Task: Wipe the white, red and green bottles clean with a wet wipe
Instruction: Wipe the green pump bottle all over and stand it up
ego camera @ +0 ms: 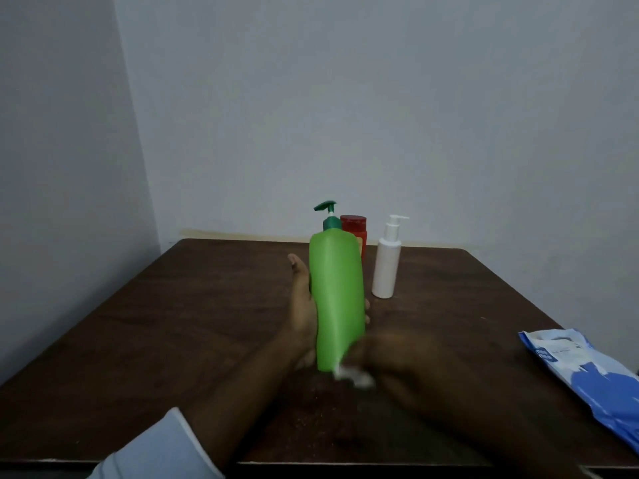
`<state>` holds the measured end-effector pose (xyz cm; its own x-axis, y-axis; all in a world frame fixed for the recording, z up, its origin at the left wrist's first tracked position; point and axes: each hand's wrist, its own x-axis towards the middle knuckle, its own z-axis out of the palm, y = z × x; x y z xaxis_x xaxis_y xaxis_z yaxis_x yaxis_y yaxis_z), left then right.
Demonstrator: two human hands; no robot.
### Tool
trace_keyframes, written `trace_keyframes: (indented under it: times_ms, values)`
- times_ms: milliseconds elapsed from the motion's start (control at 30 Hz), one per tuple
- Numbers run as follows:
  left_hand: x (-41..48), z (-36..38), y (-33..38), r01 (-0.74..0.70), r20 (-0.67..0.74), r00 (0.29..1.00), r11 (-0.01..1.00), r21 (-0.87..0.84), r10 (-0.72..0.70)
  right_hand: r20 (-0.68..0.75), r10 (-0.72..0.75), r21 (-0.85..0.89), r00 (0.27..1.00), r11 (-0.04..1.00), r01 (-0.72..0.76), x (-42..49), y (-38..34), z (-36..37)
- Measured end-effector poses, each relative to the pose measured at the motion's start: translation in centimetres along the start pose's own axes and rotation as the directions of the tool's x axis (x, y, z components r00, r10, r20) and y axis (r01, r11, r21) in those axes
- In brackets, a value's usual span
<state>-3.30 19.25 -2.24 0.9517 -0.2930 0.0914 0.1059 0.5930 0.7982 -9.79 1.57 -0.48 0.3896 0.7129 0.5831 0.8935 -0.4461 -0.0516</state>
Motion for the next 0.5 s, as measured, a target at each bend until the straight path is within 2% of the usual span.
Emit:
trace_keyframes:
  times_ms: [67,133,200,333,433,500]
  values:
    - [0.0,0.1,-0.3,0.000,0.009,1.000,1.000,0.023,-0.001,-0.244,0.126,-0.001,0.961,0.991,-0.130,1.3,1.0,-1.8]
    - [-0.1,0.4,-0.6,0.037,0.052,0.998,0.999,0.027,-0.039,-0.447,0.204,-0.041,0.871,0.968,-0.248,3.0,2.4,-2.6]
    - [-0.4,0.7,-0.6,0.057,0.076,0.995,0.998,0.009,-0.057,-0.509,0.205,-0.095,0.836,0.952,-0.292,4.5,3.4,-2.1]
    - [0.0,0.1,0.1,-0.021,0.008,1.000,0.999,-0.043,0.022,-0.390,0.127,-0.200,0.912,0.955,-0.218,3.4,1.7,1.8]
    - [0.4,-0.9,0.7,-0.022,-0.028,0.999,0.999,-0.048,0.021,-0.167,0.173,-0.068,0.971,0.980,-0.187,0.3,-0.7,4.0]
    - [0.6,-1.2,0.8,-0.004,-0.028,1.000,1.000,-0.012,0.004,0.014,0.186,0.044,0.982,0.981,-0.187,-0.6,-1.3,3.0]
